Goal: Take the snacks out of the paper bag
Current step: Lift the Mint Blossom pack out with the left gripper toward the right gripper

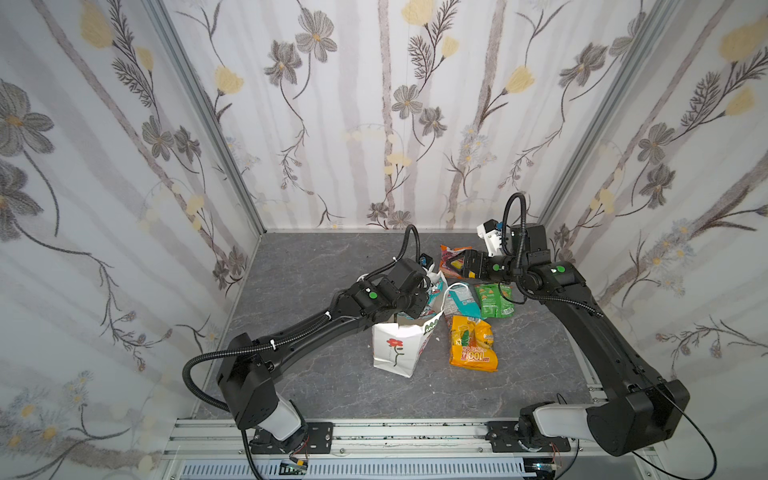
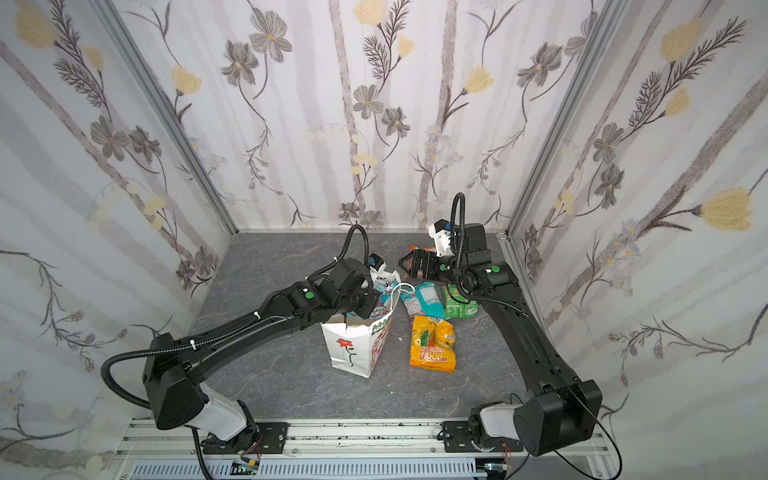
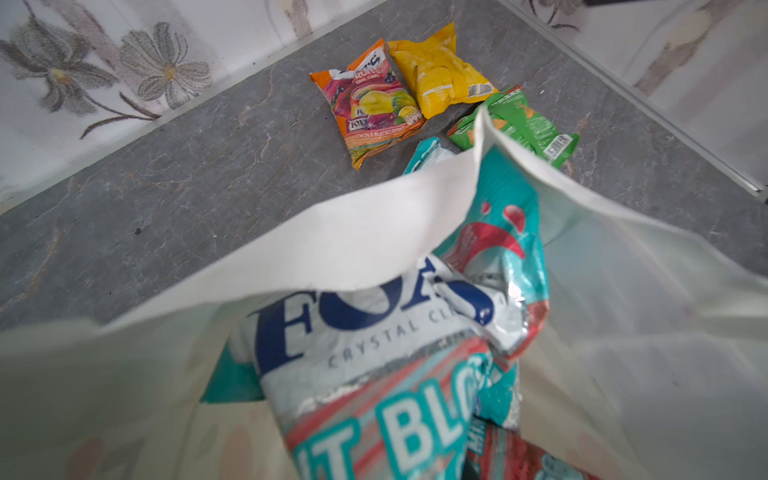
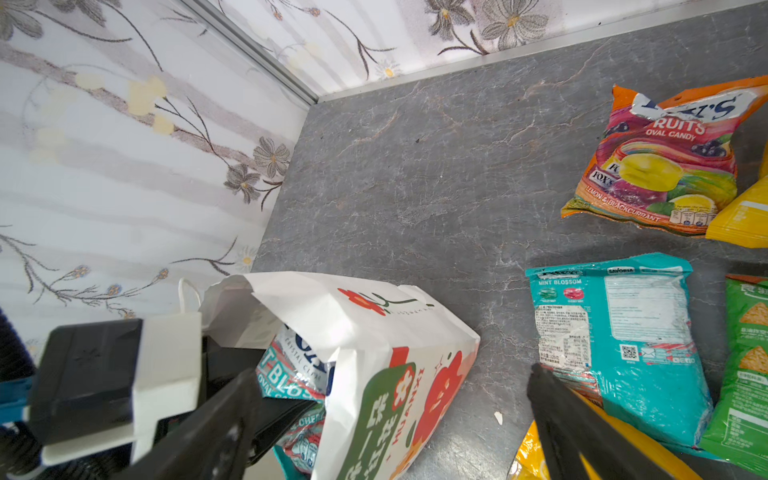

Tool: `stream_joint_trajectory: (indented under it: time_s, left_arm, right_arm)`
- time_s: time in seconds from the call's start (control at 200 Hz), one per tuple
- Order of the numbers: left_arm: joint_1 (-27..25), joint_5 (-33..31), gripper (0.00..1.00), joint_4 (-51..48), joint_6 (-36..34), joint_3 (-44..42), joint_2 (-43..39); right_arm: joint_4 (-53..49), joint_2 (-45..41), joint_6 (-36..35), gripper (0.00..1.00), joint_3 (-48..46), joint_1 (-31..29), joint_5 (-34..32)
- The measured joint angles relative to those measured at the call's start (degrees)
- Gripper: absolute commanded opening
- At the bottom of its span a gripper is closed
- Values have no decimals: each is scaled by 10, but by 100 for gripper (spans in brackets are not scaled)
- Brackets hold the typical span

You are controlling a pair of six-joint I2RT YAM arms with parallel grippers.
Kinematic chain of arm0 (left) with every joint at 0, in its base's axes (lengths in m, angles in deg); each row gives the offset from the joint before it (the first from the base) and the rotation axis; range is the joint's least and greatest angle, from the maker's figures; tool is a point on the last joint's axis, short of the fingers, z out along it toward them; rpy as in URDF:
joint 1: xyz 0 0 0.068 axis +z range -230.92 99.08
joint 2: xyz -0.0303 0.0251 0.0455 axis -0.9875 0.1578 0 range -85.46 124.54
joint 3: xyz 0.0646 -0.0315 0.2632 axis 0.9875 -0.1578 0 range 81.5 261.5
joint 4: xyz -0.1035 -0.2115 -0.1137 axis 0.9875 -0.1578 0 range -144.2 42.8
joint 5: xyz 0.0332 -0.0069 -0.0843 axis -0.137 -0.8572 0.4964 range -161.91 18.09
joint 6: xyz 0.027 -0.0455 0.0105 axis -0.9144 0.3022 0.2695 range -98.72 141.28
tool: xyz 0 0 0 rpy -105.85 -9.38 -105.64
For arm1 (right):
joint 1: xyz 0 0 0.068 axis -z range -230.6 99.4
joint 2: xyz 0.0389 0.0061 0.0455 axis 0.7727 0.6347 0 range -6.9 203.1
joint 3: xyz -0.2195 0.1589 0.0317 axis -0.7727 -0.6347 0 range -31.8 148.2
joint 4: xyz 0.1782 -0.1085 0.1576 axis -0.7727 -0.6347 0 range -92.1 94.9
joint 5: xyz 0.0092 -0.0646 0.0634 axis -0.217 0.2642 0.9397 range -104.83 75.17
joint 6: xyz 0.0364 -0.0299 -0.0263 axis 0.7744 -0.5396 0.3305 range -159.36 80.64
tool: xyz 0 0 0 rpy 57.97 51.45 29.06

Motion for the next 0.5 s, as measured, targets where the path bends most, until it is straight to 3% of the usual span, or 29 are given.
stream_joint_trajectory:
  time_s: [0.5]
  left_arm:
    - [-2, 47, 0, 177, -105, -140, -82]
  right_arm:
    - [0, 75, -7, 99, -19, -38, -7]
